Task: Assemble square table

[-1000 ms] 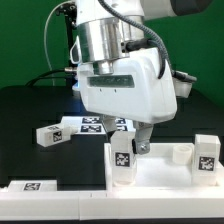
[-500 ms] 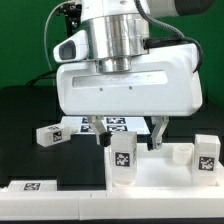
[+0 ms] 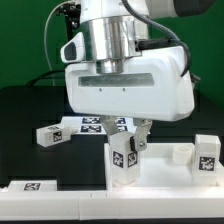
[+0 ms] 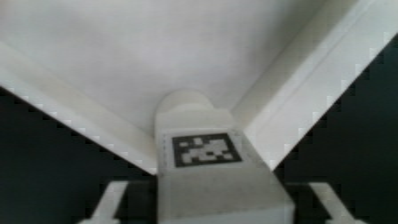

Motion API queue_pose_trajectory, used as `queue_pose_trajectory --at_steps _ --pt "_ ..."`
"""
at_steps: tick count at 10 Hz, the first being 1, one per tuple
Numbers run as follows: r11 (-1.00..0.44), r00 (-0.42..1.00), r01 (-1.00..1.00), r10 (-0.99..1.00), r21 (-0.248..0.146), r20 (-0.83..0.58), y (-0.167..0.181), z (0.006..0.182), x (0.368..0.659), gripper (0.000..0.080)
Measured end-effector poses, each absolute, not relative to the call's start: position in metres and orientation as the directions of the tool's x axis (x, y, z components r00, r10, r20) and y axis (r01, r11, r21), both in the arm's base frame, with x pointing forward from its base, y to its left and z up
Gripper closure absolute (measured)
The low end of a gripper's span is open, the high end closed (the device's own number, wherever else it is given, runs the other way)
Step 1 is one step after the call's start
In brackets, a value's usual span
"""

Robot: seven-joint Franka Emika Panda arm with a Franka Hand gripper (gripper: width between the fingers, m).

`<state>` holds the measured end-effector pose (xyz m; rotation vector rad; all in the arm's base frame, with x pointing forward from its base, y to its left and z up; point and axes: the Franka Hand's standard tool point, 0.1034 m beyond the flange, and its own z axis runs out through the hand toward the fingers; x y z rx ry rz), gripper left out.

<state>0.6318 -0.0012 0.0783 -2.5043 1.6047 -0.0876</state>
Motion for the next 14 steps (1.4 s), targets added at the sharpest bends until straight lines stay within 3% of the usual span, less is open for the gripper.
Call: queue_pose_trajectory --at_steps 2,4,6,7,9,10,11,14 --pt "-0.048 0.062 -0.993 -0.99 -0.11 -0.13 0.002 0.079 0.634 0.0511" --pt "0.253 -0.232 -0.963 -0.955 -0.094 -0.187 0.004 0.077 0.636 0.0511" --pt "0.233 -0.212 -0.968 -0.959 -0.097 -0.185 0.004 0.077 0.636 0.0511" --pt "0.197 -0.176 -0.975 -0.967 -0.102 -0.182 0.004 0.077 0.635 0.0511" --pt "-0.231 0.245 -0.963 -0.966 -0.138 -0.088 0.01 0.078 0.636 0.0511" --pt "-0.392 0.404 -0.909 -0.912 -0.144 -0.068 0.013 0.078 0.635 0.0335" --pt "-0.409 0.421 -0.901 -0.905 -0.146 -0.064 0.011 0.077 0.635 0.0216" --pt "-0.571 0.581 -0.807 -0.813 -0.152 -0.033 0.01 0.077 0.635 0.0154"
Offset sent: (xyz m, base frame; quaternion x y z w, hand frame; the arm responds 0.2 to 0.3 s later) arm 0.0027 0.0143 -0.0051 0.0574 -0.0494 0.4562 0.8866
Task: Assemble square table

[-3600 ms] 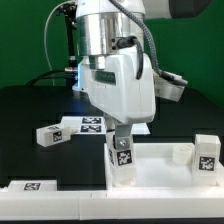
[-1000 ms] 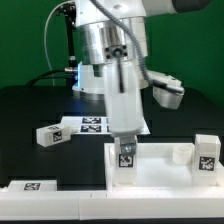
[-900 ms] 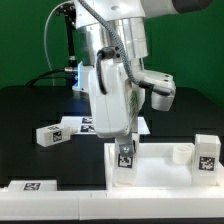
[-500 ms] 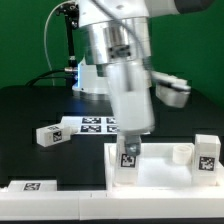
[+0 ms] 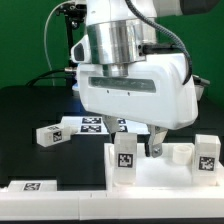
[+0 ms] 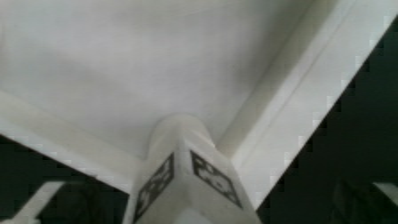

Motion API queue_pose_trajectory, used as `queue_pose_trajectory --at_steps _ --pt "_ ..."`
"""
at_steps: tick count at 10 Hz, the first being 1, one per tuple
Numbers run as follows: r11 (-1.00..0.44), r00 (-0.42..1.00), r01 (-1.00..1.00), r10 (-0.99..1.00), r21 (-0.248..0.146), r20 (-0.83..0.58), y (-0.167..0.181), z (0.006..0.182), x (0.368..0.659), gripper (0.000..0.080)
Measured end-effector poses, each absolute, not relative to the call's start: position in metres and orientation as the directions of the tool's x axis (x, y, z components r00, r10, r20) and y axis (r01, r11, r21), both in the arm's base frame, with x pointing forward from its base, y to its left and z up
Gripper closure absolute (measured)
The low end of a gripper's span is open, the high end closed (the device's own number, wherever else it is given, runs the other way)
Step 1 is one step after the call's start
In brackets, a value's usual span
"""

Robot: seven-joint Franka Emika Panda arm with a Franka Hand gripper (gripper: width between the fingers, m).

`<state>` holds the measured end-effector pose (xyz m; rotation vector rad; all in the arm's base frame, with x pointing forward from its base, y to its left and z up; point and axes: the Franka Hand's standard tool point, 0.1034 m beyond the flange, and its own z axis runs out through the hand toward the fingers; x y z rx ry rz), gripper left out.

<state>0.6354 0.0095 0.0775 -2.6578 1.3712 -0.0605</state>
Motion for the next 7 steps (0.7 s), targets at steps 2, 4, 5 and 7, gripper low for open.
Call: queue_pose_trajectory --at_steps 2,4,5,7 --pt "-0.86 0.861 -0.498 -0.506 -0.109 0.057 0.0013 0.0802 0.6379 0.0151" --pt "-0.926 0.925 -0.365 -0.373 -0.095 0.076 0.0001 0.0784 0.638 0.0151" --pt "-0.915 0.914 -0.393 -0.4 -0.097 0.073 0.0 0.0784 0.638 0.0237" --pt "-0.885 0.884 -0.455 -0.462 -0.101 0.066 0.0 0.078 0.6378 0.0373"
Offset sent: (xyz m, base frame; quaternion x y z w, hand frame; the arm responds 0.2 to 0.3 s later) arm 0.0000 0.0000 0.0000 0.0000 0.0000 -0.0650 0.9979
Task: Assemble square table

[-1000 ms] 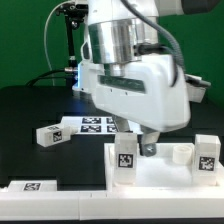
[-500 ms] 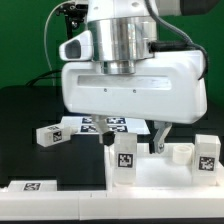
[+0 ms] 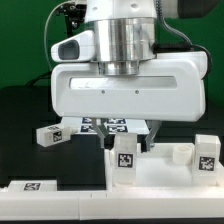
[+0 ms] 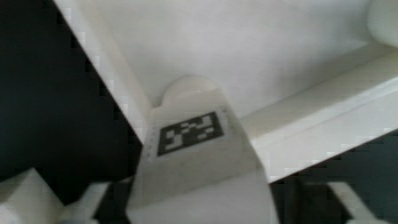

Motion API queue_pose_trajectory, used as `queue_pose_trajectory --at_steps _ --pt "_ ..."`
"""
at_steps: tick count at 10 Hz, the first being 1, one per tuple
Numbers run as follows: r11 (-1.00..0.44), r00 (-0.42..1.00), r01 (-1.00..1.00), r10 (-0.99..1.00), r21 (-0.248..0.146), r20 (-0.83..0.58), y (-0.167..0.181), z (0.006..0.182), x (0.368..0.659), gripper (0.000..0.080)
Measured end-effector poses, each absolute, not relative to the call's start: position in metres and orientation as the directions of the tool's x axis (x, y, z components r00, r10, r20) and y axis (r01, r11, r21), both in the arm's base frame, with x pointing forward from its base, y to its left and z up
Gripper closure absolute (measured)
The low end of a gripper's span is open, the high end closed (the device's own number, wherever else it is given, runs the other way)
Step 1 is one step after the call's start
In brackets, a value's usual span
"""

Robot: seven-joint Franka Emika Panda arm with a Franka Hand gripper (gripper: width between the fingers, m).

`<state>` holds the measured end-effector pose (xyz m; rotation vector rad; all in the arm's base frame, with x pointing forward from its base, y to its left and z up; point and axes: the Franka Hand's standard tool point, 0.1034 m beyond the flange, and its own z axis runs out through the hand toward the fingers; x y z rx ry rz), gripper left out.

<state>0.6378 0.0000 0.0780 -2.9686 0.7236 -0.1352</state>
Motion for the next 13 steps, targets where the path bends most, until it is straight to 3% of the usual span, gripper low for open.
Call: queue_pose_trajectory --at_steps 1,3,5,7,9,10,11,12,13 --pt "-0.856 0.856 -0.507 -0.514 -0.103 0.06 -0.0018 0.0777 0.6374 0.0514" --pt "-0.651 0.653 -0.75 -0.757 -0.117 0.026 -0.0036 0.0777 0.6374 0.0514" --pt "-0.288 0.291 -0.951 -0.956 -0.116 -0.016 -0.0012 0.0762 0.6354 0.0514" --pt "-0.139 0.145 -0.983 -0.989 -0.12 -0.04 -0.0019 0.0759 0.6348 0.0514" --pt "-0.165 0.17 -0.979 -0.985 -0.121 -0.036 -0.0023 0.0759 0.6347 0.0514" --pt "-0.25 0.254 -0.961 -0.967 -0.119 -0.021 -0.0023 0.0764 0.6346 0.0514" --pt "-0.431 0.433 -0.895 -0.901 -0.118 0.007 0.0003 0.078 0.6349 0.0449" --pt "-0.599 0.6 -0.793 -0.8 -0.111 0.03 0.0049 0.0789 0.6348 0.0449" --pt "-0.68 0.68 -0.726 -0.732 -0.105 0.039 0.0052 0.0779 0.6341 0.0247"
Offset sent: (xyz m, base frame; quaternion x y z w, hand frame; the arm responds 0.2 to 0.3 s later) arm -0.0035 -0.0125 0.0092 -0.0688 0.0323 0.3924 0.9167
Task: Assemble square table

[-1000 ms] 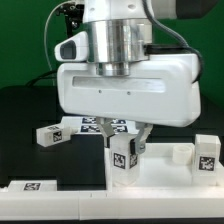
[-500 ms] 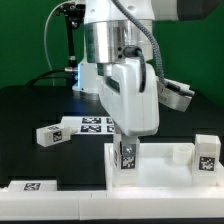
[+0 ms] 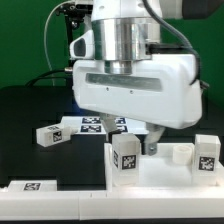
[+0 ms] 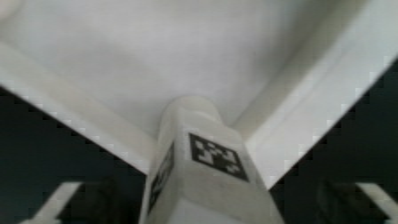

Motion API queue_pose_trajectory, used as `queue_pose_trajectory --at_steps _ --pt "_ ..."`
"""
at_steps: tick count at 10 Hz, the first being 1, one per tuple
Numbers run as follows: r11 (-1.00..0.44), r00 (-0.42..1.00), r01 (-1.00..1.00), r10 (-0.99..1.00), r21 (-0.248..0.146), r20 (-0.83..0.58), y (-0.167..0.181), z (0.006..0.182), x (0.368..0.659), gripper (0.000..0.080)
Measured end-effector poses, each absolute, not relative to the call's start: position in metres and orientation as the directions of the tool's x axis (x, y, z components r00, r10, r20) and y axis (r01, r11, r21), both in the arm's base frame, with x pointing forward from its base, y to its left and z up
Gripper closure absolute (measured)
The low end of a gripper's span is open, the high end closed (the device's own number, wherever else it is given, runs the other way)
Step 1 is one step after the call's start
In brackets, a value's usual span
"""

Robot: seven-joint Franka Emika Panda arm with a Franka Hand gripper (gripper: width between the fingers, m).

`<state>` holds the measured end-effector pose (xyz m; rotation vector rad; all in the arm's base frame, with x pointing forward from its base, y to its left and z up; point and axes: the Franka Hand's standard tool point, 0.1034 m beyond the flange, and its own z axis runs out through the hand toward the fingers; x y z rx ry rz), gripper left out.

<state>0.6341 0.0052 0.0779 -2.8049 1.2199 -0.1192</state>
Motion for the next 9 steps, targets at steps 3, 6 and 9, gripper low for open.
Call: queue_pose_trajectory --at_steps 3,6,9 --pt "-0.806 0.805 -0.585 -0.591 -0.092 0.061 0.0026 0.0775 0.6341 0.0156" --pt "-0.985 0.979 -0.169 -0.173 -0.045 0.11 0.003 0.0786 0.6369 0.0151" --pt "-0.963 0.957 -0.265 -0.27 -0.057 0.104 0.0027 0.0777 0.6366 0.0379"
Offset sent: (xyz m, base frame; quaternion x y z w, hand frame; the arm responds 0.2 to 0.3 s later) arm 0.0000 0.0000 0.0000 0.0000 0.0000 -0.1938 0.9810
